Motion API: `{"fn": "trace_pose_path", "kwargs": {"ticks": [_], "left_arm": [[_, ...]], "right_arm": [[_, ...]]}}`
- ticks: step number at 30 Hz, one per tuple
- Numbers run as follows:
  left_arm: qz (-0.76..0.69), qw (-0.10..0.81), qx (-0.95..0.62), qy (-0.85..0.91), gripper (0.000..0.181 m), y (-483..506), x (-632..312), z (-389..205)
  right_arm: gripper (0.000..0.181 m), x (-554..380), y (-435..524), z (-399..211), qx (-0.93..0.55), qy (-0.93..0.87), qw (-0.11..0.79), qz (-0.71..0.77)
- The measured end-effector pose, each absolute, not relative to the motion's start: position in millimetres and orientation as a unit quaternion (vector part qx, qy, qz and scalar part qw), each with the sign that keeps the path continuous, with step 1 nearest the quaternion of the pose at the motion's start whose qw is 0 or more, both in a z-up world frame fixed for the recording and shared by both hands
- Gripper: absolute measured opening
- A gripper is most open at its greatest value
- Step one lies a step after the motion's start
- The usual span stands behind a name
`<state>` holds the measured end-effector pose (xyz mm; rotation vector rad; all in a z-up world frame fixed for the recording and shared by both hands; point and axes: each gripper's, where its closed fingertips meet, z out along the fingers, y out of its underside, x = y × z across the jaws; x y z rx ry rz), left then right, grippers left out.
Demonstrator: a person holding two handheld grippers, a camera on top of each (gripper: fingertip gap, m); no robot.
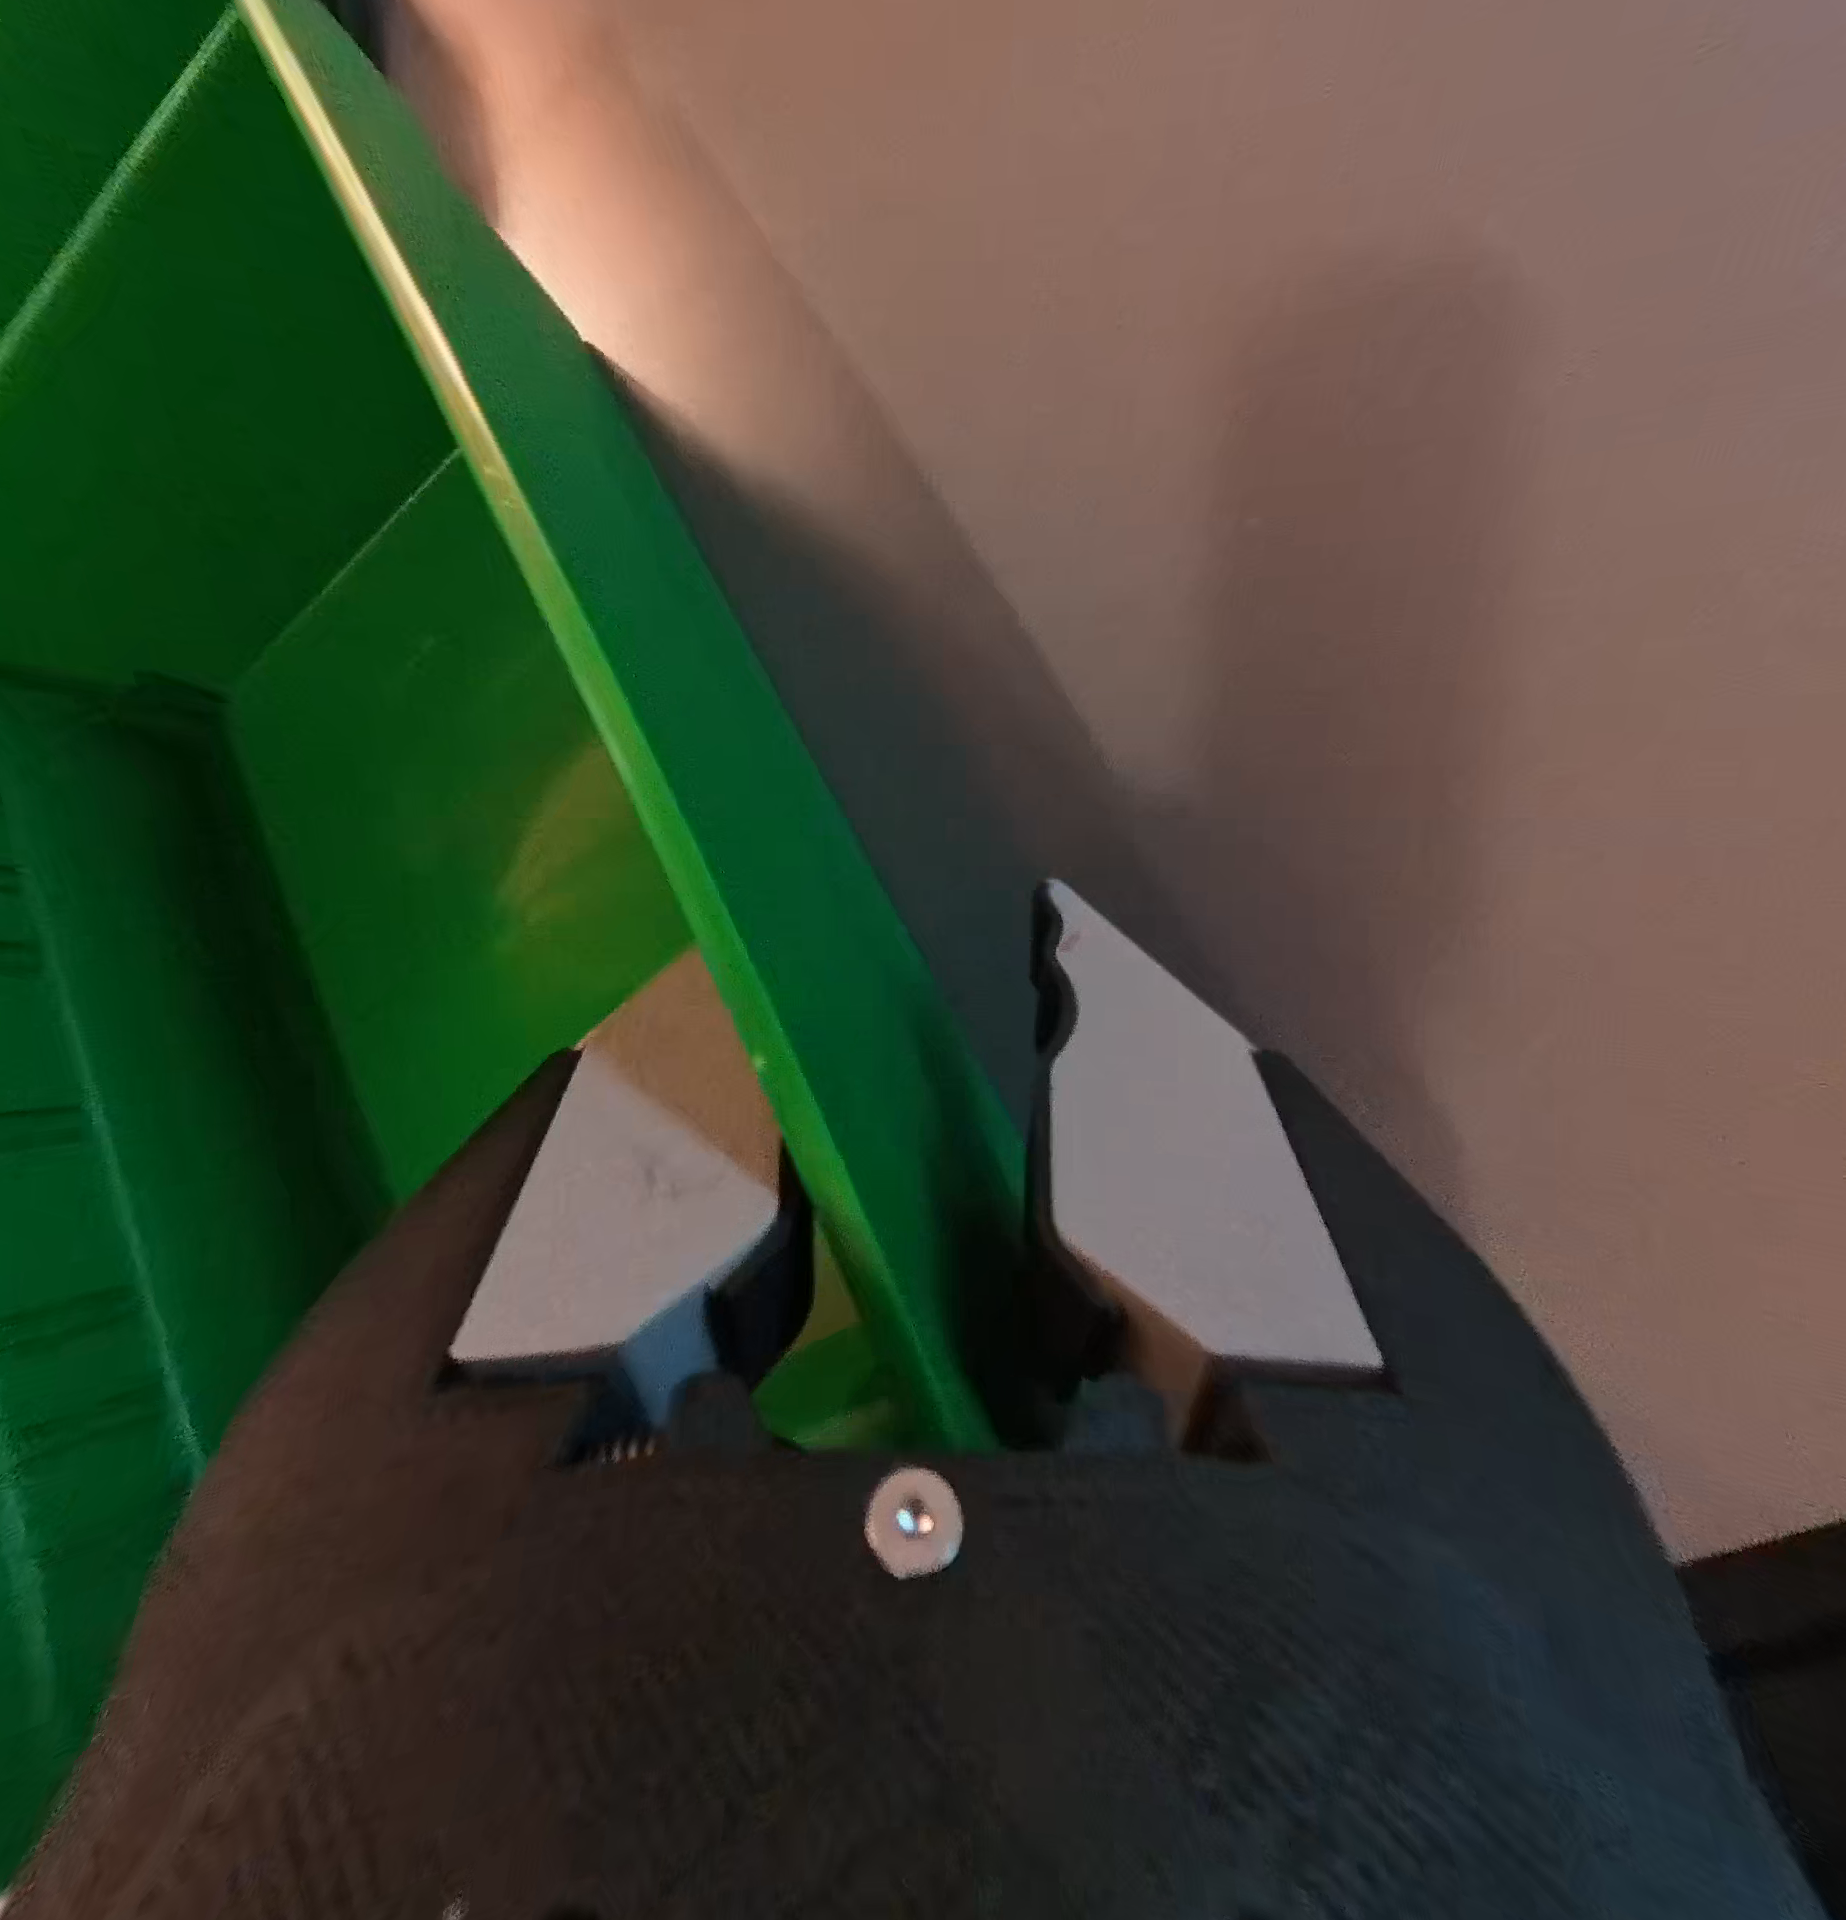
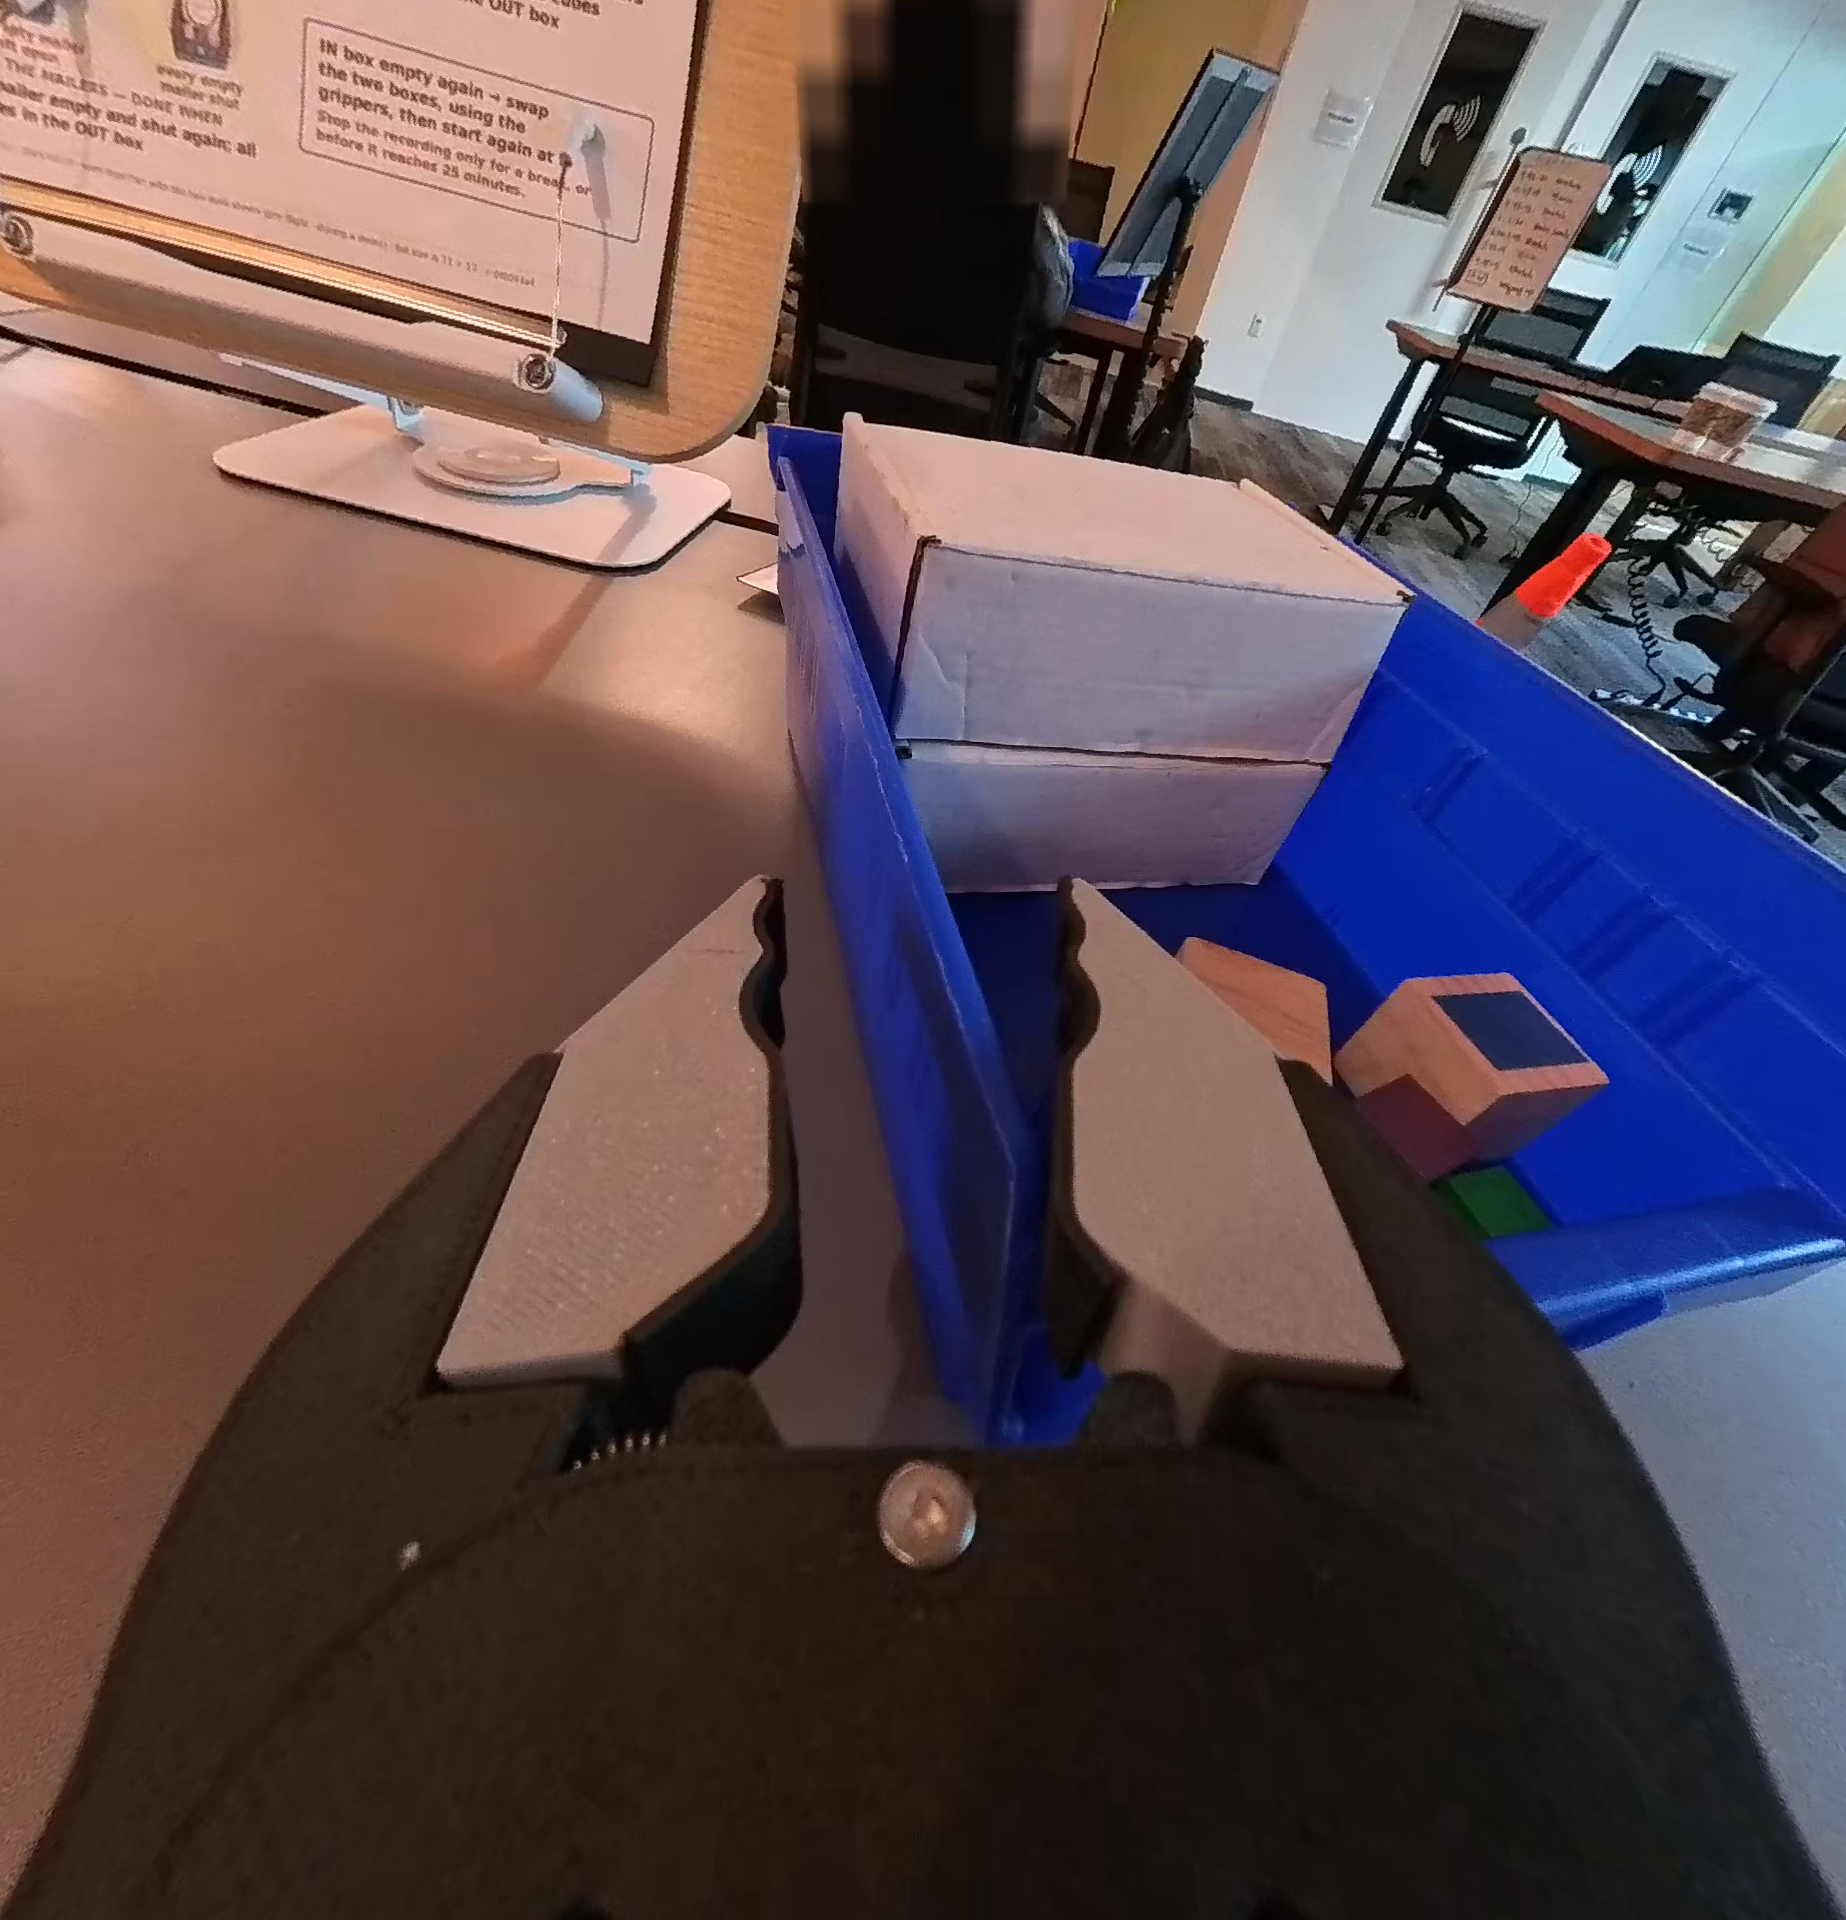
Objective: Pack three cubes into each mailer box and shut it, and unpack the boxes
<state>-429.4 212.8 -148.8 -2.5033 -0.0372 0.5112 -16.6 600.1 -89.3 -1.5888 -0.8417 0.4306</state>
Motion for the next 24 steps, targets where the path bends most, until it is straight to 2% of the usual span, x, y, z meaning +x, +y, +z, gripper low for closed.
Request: {"fn": "trace_pose_path", "kwargs": {"ticks": [5,8,14,18,21,24], "left_arm": [[0.195,0.317,-0.927,-0.035,0.009,196.9,-450.9,-130.8],[0.140,0.329,-0.933,-0.052,0.003,182.9,-457.5,-130.2],[0.152,0.324,-0.931,-0.067,0.010,176.3,-474.4,-137.6],[0.196,0.312,-0.926,-0.075,0.036,173.5,-487.7,-140.1],[0.184,0.325,-0.923,-0.094,0.040,174.4,-489.0,-137.9],[0.183,0.327,-0.923,-0.089,0.039,175.0,-489.5,-138.2]], "right_arm": [[0.049,-16.4,600.2,-89.5,-0.686,-0.363,0.603,0.185],[0.043,-11.7,604.3,-89.1,-0.690,-0.354,0.610,0.165],[0.038,-7.3,607.3,-91.8,-0.693,-0.354,0.616,0.123],[0.033,-4.1,606.5,-92.5,-0.693,-0.357,0.617,0.113],[0.029,-1.8,603.8,-95.9,-0.690,-0.384,0.604,0.108],[0.014,0.2,595.2,-102.4,-0.708,-0.423,0.551,0.129]]}}
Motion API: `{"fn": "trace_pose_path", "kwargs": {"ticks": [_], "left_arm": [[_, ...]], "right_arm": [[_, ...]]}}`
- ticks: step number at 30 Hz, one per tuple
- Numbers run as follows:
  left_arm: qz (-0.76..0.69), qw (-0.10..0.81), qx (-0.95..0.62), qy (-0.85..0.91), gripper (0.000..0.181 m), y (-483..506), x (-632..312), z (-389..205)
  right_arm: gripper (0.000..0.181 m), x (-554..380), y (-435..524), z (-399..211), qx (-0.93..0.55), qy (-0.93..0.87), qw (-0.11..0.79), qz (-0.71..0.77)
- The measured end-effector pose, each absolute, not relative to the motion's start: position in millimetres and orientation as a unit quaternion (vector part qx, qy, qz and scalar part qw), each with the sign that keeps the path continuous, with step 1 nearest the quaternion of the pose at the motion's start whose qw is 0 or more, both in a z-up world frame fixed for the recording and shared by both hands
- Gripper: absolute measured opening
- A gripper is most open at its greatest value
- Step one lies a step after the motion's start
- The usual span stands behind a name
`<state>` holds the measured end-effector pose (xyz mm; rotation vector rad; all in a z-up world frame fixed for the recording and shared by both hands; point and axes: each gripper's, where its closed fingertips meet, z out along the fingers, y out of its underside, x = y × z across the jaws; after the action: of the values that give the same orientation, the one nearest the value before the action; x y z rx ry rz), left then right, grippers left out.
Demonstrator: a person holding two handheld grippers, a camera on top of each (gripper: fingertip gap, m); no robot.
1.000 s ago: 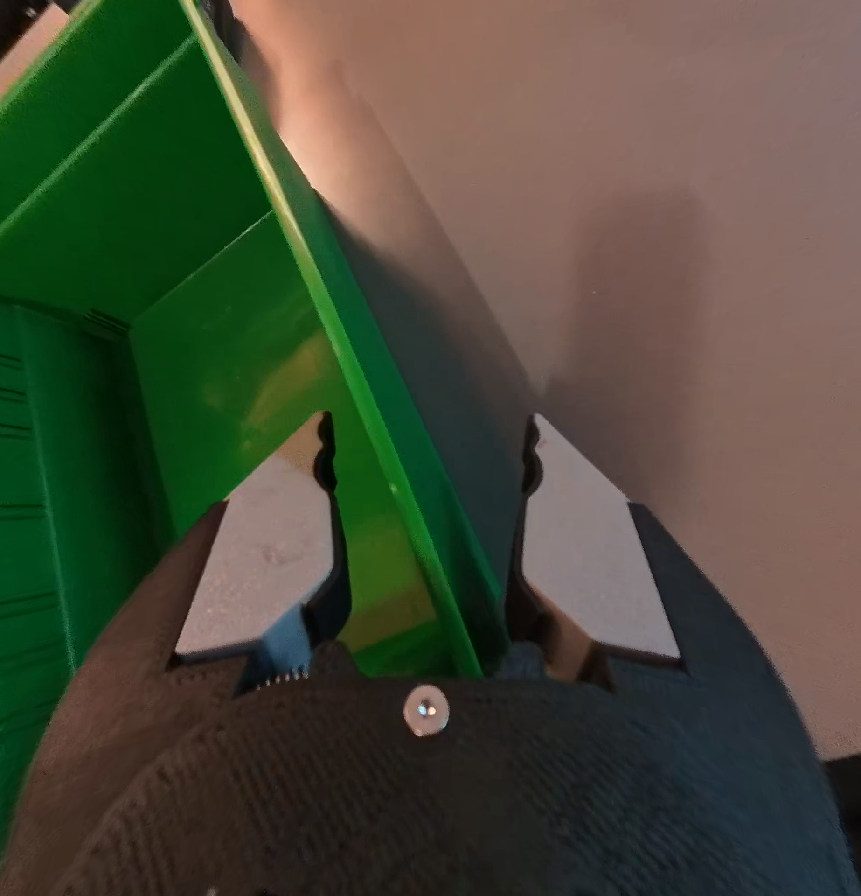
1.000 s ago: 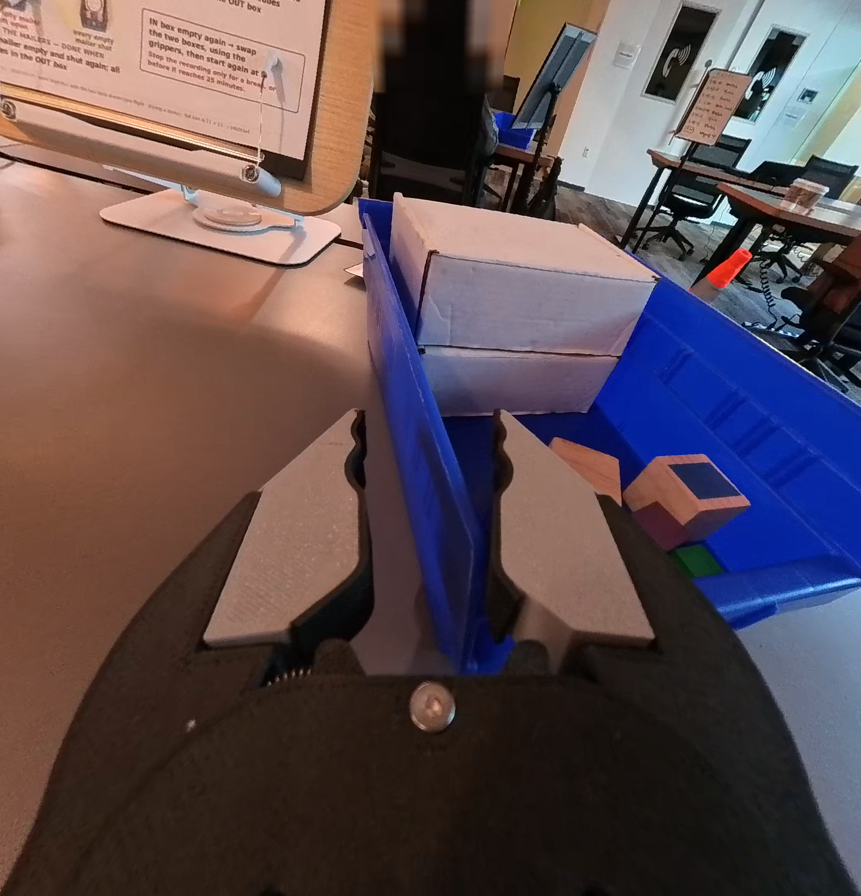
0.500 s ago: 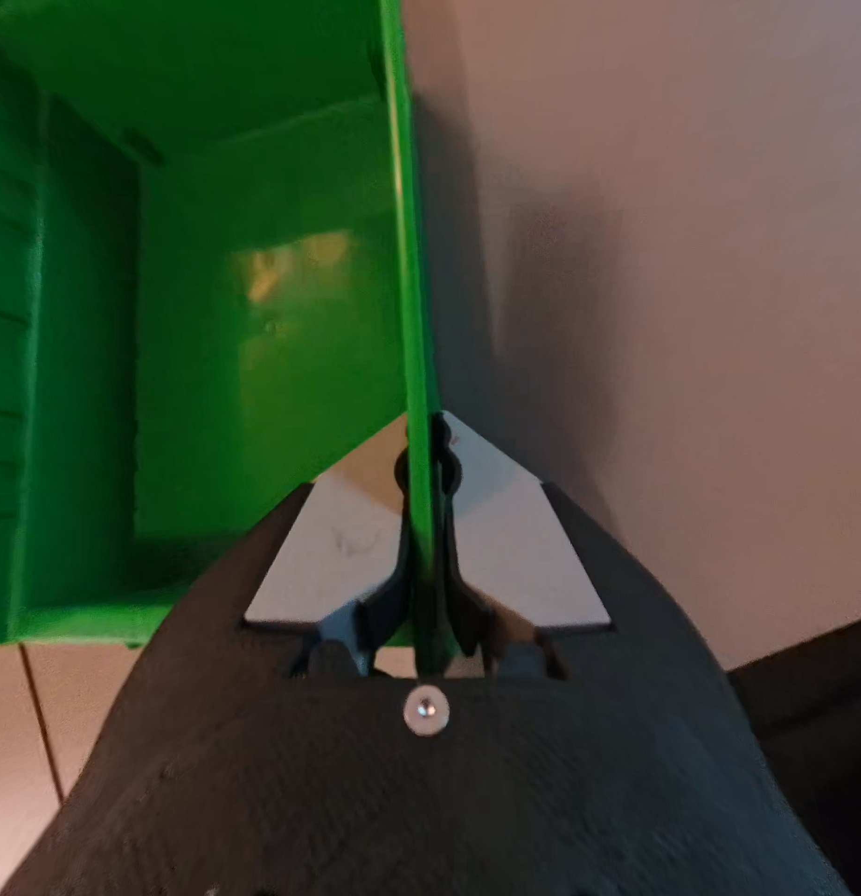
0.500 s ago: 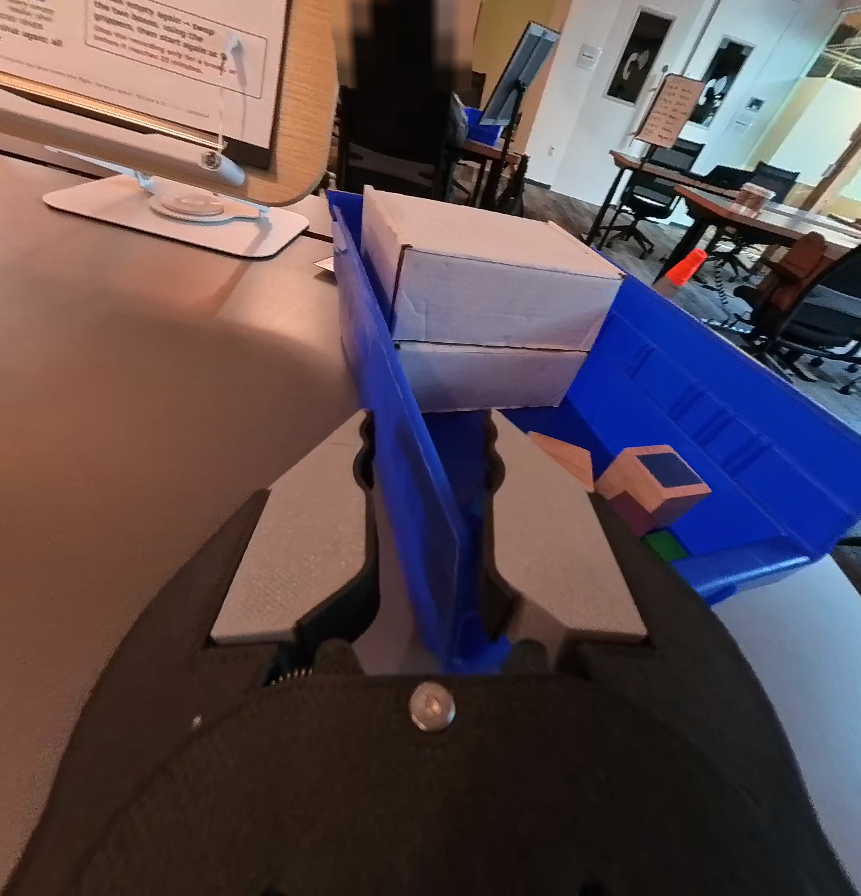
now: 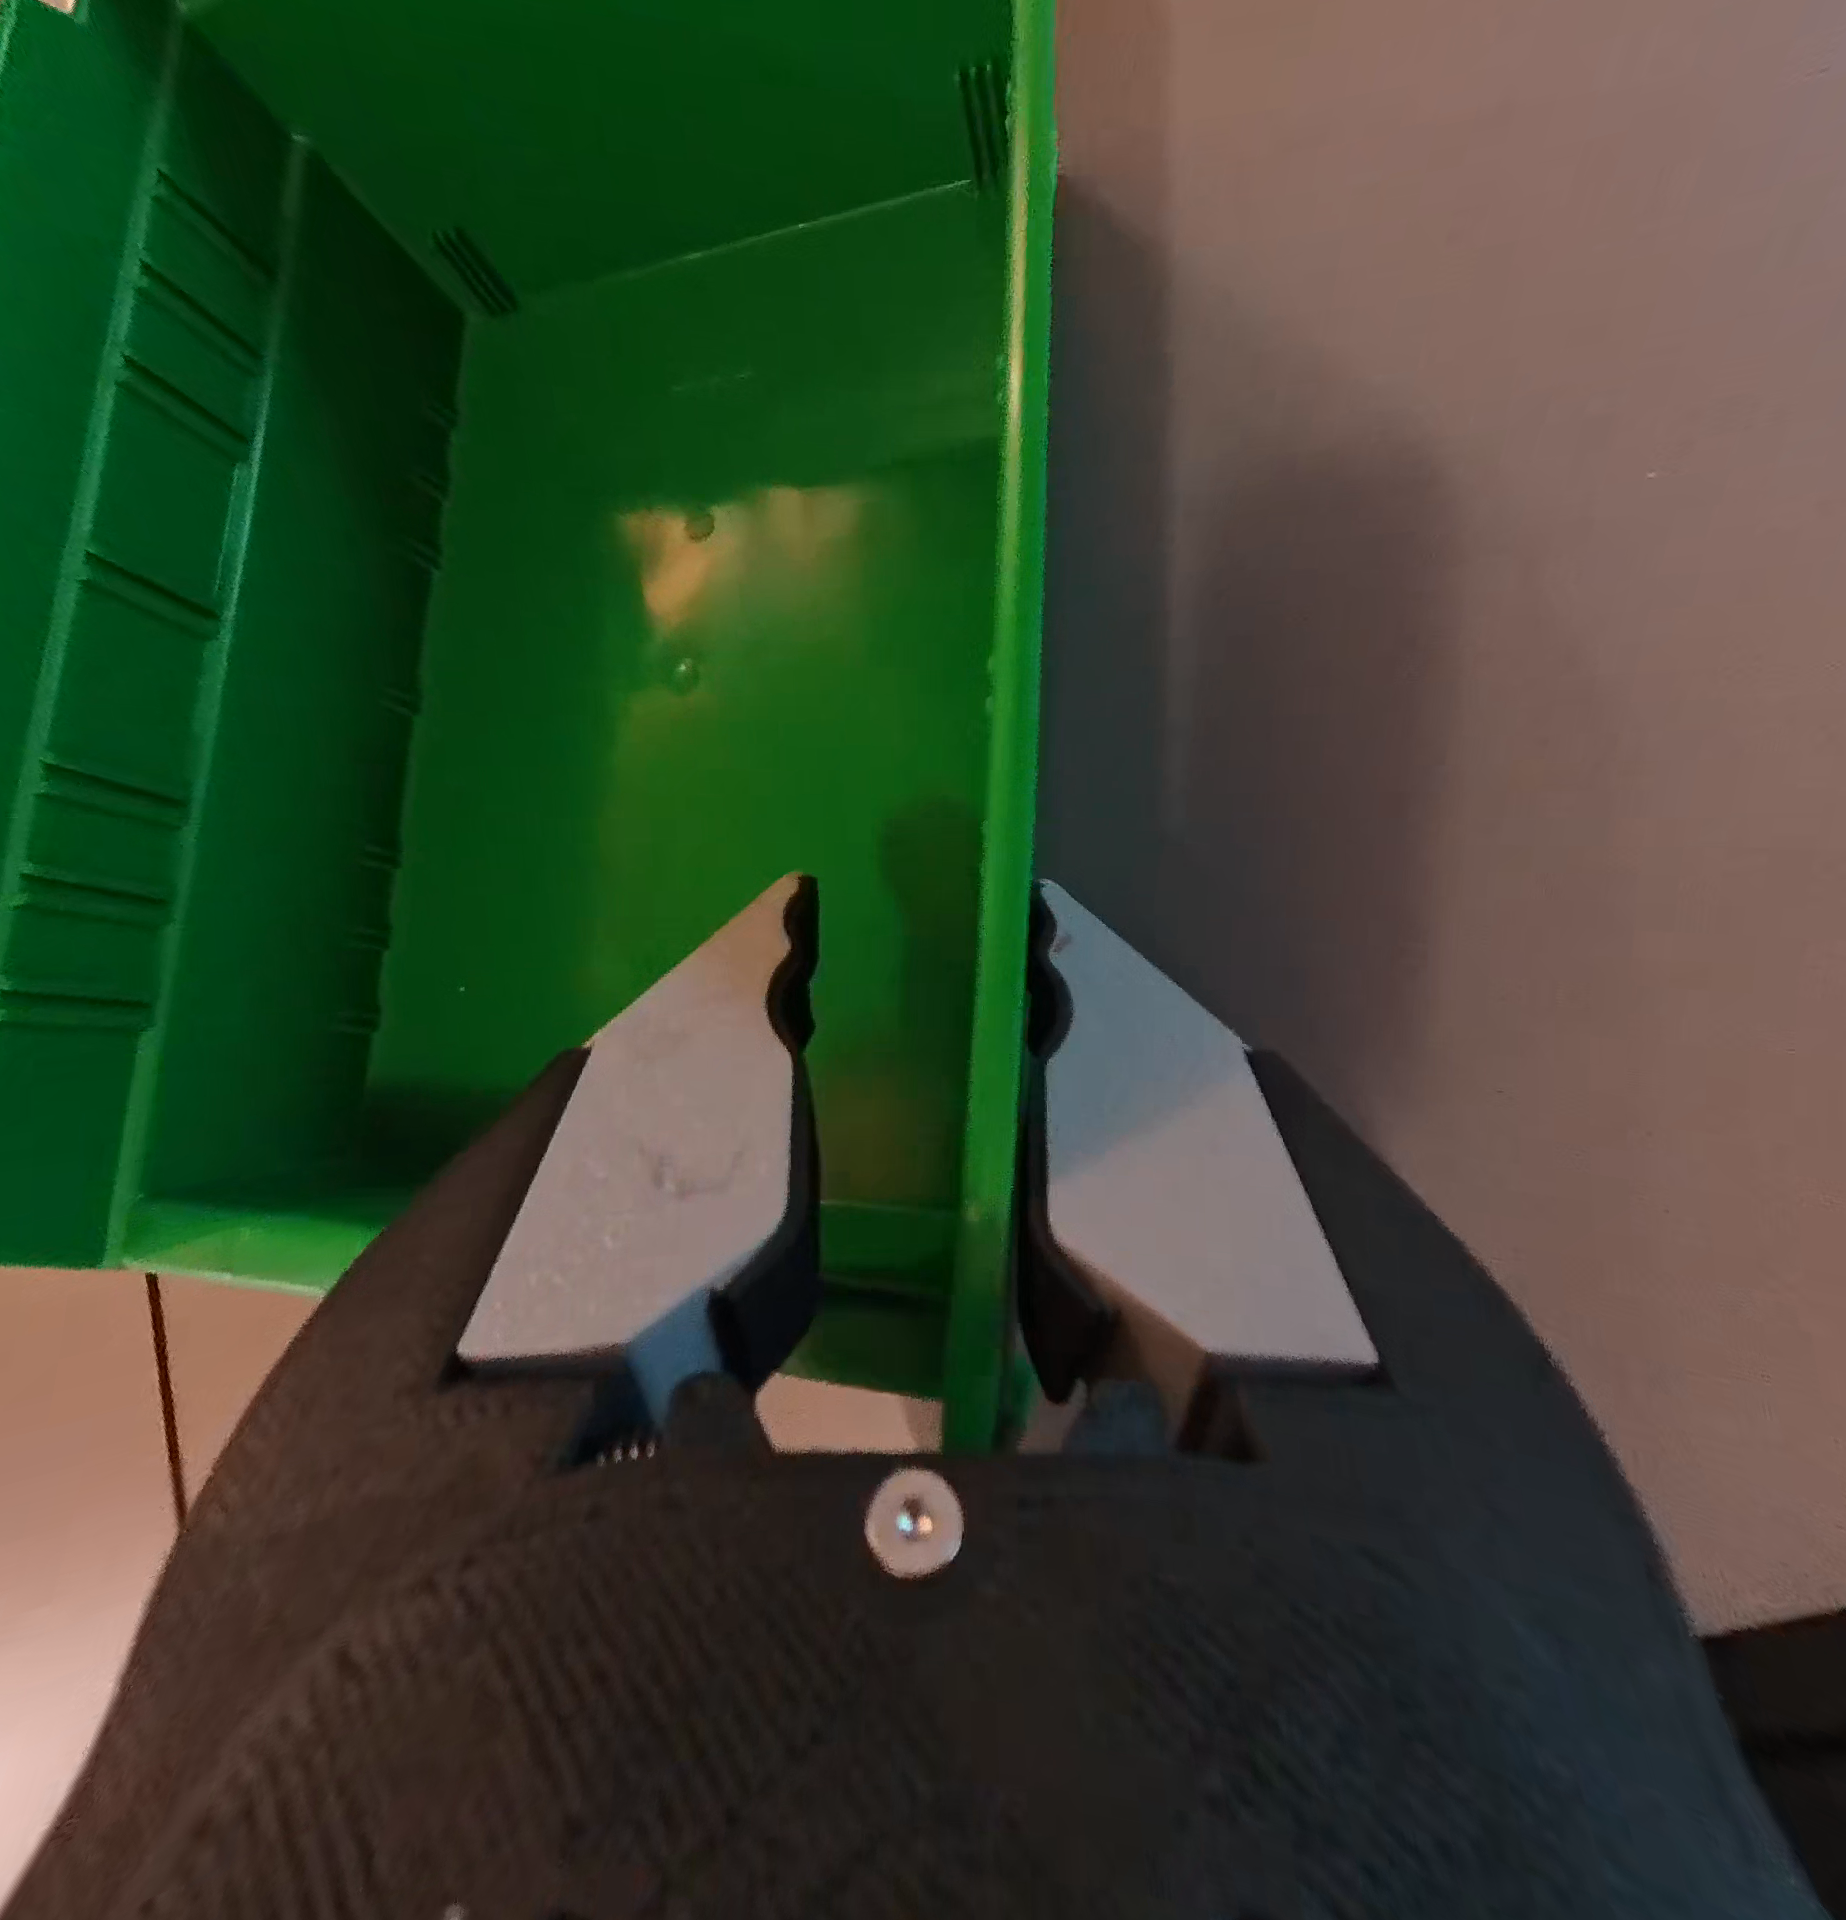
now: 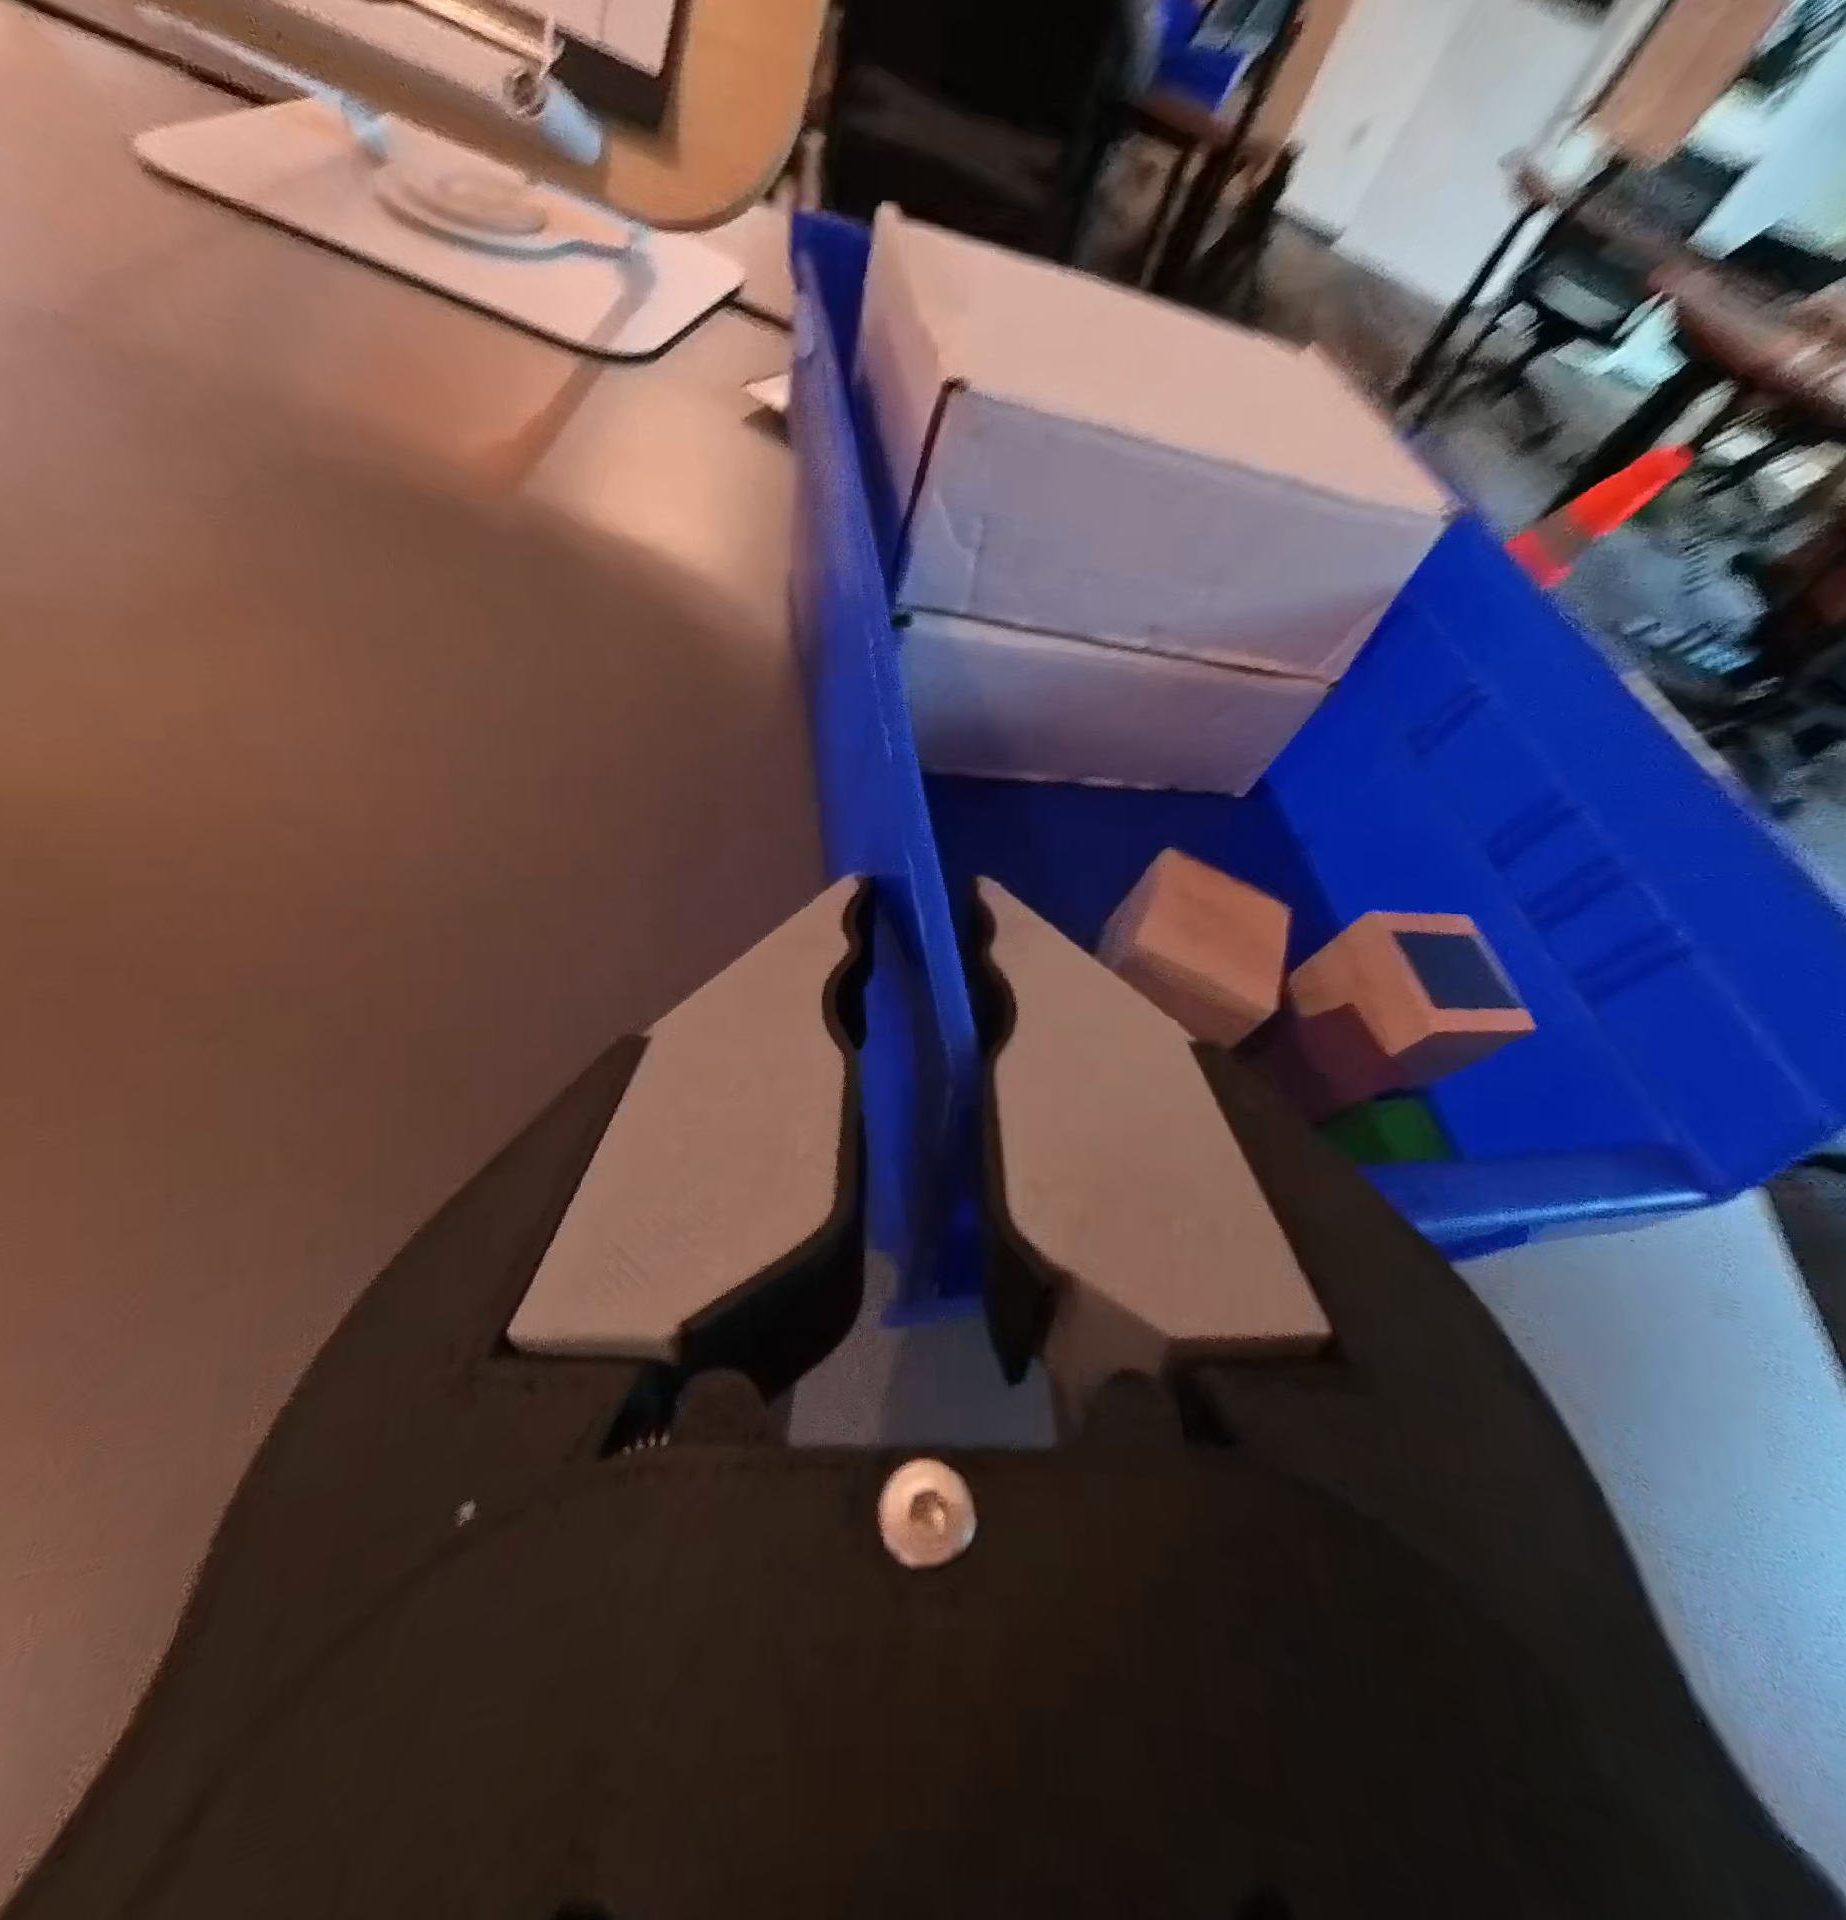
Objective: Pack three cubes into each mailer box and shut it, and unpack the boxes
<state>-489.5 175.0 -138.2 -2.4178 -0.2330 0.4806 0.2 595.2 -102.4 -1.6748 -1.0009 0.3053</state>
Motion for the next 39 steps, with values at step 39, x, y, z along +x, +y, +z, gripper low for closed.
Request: {"fn": "trace_pose_path", "kwargs": {"ticks": [39], "left_arm": [[0.274,0.488,-0.826,-0.061,0.003,169.5,-480.1,-21.4]], "right_arm": [[0.016,-77.6,454.3,-111.5,-0.686,-0.600,0.346,0.224]]}}
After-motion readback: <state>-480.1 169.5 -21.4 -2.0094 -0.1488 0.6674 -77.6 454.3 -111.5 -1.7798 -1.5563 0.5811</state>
